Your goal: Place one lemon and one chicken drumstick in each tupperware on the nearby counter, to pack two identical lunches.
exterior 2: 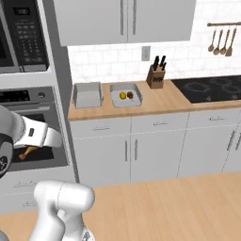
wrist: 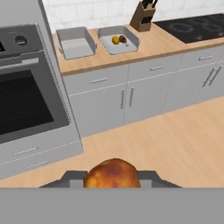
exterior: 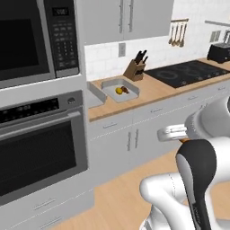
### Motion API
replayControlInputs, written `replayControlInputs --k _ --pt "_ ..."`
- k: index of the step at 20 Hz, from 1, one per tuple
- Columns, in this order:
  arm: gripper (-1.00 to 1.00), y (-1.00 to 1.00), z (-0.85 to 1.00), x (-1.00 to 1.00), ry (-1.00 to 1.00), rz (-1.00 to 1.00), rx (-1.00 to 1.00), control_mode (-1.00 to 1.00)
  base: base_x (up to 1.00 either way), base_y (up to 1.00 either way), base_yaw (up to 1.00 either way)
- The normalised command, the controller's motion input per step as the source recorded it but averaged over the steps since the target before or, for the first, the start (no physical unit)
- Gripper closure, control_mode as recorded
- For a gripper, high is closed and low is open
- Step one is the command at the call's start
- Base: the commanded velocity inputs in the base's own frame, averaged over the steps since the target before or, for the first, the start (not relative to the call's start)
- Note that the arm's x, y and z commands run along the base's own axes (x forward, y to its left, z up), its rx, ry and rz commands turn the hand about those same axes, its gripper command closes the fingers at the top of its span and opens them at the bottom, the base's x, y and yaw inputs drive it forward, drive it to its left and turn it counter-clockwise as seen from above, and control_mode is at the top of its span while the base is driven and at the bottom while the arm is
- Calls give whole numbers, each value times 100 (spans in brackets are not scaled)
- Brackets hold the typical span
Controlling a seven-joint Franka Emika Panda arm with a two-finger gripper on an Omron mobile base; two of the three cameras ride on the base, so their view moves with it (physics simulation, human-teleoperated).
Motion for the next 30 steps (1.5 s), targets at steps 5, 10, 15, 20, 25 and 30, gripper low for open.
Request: replayControlInputs --k 5,10,15,20,25,30 --pt "100 0 0 0 0 0 0 100 100 -93 24" --pt "100 0 0 0 0 0 0 100 100 -96 -25" --pt "100 0 0 0 0 0 0 100 100 -71 -17" --pt "100 0 0 0 0 0 0 100 100 -66 6" --pt "100 0 0 0 0 0 0 100 100 -55 47" --pt "100 0 0 0 0 0 0 100 100 -2 66"
